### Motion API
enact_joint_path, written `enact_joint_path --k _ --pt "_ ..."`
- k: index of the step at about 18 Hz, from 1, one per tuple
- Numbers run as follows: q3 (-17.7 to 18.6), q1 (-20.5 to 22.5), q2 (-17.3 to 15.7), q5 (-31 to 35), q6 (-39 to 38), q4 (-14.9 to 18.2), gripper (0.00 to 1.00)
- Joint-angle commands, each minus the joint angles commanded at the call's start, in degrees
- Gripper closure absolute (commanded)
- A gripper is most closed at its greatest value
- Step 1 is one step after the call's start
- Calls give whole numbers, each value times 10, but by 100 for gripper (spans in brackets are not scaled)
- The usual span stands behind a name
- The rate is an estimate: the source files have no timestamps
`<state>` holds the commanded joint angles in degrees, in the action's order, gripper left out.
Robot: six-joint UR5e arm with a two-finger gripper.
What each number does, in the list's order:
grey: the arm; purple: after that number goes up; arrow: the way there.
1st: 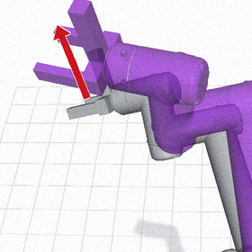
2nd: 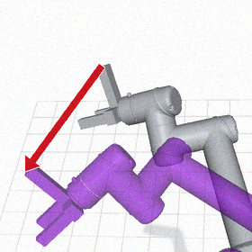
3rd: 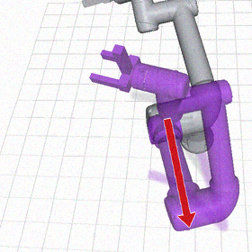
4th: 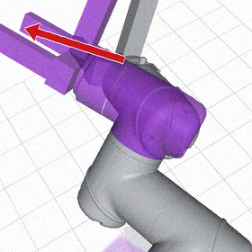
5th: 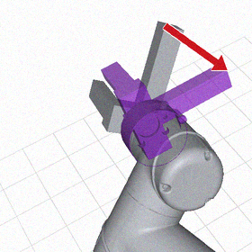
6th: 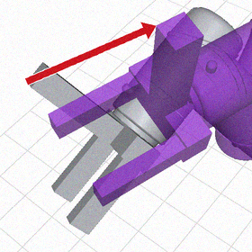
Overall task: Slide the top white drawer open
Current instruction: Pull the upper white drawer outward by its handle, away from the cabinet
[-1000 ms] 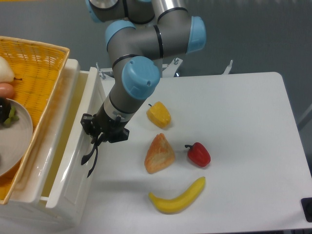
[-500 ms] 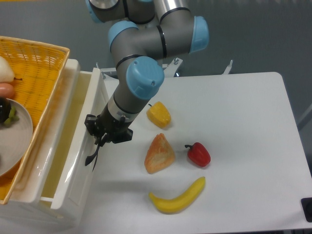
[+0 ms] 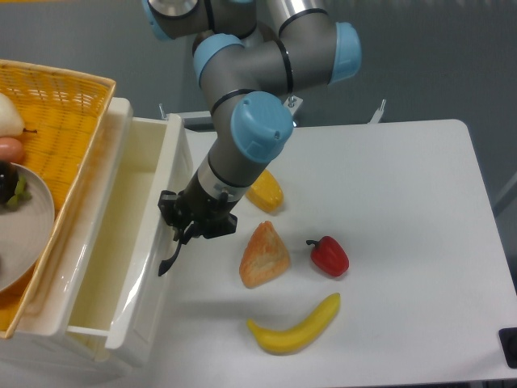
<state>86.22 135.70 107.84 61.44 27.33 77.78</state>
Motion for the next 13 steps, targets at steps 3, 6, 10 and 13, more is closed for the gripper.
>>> enact_joint_path --k 3,6,10,13 --pt "0 9 1 0 12 1 79" --pt "-1 24 1 -1 21 2 79" --pt "-3 33 1 -1 24 2 79" --pt "-4 39 3 -1 29 2 79"
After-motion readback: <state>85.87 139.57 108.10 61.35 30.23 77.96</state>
